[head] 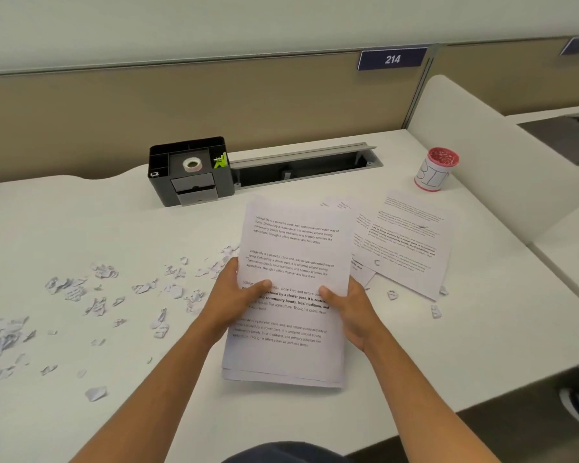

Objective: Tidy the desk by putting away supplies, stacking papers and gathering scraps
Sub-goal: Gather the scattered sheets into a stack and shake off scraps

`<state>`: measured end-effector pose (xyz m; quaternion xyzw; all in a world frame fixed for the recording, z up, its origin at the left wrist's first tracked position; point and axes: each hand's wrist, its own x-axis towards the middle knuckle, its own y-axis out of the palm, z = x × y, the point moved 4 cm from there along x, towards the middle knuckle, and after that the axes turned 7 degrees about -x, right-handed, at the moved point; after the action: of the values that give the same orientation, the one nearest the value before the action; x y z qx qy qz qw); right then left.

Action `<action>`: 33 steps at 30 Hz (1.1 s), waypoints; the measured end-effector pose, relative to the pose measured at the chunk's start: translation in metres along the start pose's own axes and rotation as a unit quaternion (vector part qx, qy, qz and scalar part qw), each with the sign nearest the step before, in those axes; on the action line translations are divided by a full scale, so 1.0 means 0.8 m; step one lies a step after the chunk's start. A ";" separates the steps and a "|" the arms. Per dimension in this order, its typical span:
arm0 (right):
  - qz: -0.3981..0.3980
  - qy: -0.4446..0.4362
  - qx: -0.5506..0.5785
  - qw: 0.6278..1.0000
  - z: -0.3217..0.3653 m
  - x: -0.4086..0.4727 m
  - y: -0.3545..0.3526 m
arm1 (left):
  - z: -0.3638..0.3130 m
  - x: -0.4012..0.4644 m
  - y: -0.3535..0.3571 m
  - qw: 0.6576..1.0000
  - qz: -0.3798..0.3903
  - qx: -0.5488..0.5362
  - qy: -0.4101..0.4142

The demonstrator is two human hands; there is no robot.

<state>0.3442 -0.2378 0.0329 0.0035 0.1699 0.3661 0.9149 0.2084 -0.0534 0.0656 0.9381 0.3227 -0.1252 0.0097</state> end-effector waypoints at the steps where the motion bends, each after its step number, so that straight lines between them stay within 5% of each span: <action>1: -0.010 -0.001 0.001 1.000 0.000 -0.001 -0.008 | -0.001 0.004 0.005 1.000 0.007 -0.005 -0.004; 7: -0.072 -0.009 0.025 0.997 0.003 -0.019 -0.072 | -0.010 0.042 0.022 0.997 -0.068 0.018 -0.002; 12: -0.129 -0.019 0.067 0.989 -0.001 -0.037 -0.130 | -0.007 0.086 0.042 0.986 -0.074 0.146 0.007; 24: -0.186 0.000 0.082 0.979 -0.009 -0.069 -0.213 | -0.020 0.194 0.130 0.899 -0.022 0.436 0.026; 33: -0.202 0.013 0.087 0.975 -0.013 -0.062 -0.237 | -0.018 0.233 0.162 0.839 -0.008 0.544 -0.022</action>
<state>0.4343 -0.4108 0.0133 0.0440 0.2106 0.1577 0.9638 0.4321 -0.0424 0.0265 0.7871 0.2096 -0.3013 -0.4957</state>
